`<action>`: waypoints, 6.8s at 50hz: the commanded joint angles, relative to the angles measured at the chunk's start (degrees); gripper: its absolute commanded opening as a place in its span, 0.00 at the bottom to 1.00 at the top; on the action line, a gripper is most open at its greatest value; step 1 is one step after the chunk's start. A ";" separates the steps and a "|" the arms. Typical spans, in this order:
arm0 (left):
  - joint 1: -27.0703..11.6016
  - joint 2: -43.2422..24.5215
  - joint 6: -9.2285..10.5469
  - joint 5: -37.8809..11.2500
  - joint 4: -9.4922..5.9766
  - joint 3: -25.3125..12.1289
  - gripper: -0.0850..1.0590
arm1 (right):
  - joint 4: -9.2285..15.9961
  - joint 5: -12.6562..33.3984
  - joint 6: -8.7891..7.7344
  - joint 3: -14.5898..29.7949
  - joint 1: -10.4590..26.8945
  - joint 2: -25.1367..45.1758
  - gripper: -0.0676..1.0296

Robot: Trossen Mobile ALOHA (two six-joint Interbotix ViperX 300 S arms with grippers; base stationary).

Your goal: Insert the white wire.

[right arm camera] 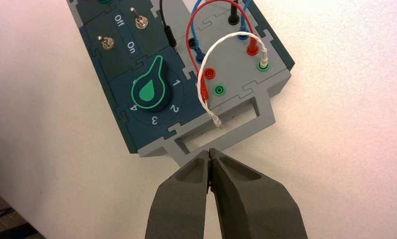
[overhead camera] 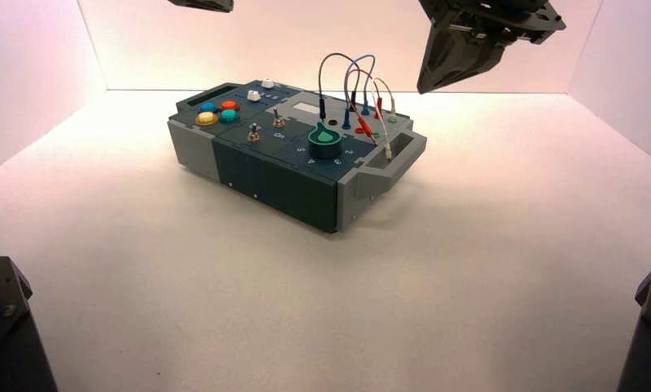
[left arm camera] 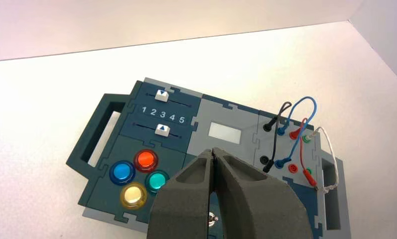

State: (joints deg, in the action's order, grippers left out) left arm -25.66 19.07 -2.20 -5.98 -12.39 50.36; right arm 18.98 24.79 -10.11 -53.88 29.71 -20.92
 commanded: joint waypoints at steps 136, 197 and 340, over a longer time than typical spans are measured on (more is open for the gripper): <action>5.19 2.81 -7.65 -2.37 0.09 -1.23 0.05 | 1.23 0.00 -0.26 7.91 2.81 15.82 0.28; 5.27 5.62 -7.29 -2.46 0.00 0.35 0.05 | -0.97 -4.22 -0.44 7.29 1.32 19.78 0.31; 6.94 5.80 -7.29 -2.46 0.00 0.35 0.05 | -1.67 -4.39 -0.44 12.66 0.70 20.57 0.04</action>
State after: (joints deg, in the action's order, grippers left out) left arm -19.34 23.99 -9.40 -8.70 -12.30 51.59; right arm 17.31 20.74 -10.37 -42.80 30.59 1.67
